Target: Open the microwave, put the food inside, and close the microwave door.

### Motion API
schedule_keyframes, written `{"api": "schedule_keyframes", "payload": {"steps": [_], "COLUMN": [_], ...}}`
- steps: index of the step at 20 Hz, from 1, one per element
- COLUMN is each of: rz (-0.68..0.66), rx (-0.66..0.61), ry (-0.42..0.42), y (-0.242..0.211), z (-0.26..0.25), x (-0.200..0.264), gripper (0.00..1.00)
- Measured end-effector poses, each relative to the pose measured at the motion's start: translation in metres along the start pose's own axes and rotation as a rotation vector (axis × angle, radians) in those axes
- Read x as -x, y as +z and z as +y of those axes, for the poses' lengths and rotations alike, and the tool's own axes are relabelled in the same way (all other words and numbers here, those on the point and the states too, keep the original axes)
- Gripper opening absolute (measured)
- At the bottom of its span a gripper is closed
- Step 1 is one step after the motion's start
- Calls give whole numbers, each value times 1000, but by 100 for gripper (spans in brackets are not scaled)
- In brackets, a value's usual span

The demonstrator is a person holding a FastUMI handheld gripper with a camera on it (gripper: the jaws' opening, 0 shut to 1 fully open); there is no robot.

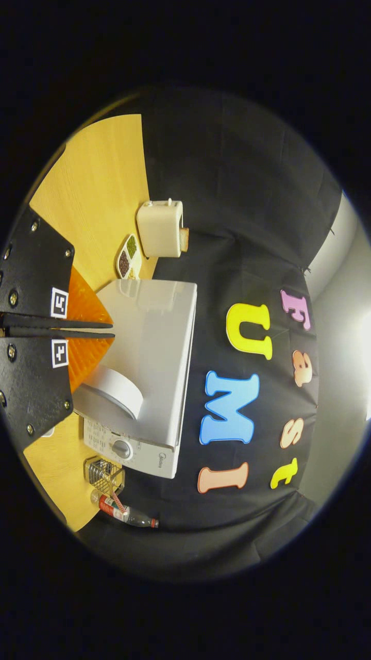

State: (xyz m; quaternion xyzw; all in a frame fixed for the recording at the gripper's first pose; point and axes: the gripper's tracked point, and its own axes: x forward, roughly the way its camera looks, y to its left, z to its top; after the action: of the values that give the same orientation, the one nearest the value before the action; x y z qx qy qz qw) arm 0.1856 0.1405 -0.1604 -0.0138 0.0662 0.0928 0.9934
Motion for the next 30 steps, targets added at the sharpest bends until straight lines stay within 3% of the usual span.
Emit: {"api": "schedule_keyframes", "payload": {"steps": [14, 20, 23, 26, 30], "rz": [46, 52, 19, 46, 73], "rx": [-58, -48, 23, 9, -30], "ry": [-200, -243, -283, -288, -203], "y": [-20, -19, -15, -21, -14], "z": [-98, -108, -112, -109, -89], "x": [-83, -114, -121, -118, -97], "gripper": [1, 1, 1, 2, 1]}}
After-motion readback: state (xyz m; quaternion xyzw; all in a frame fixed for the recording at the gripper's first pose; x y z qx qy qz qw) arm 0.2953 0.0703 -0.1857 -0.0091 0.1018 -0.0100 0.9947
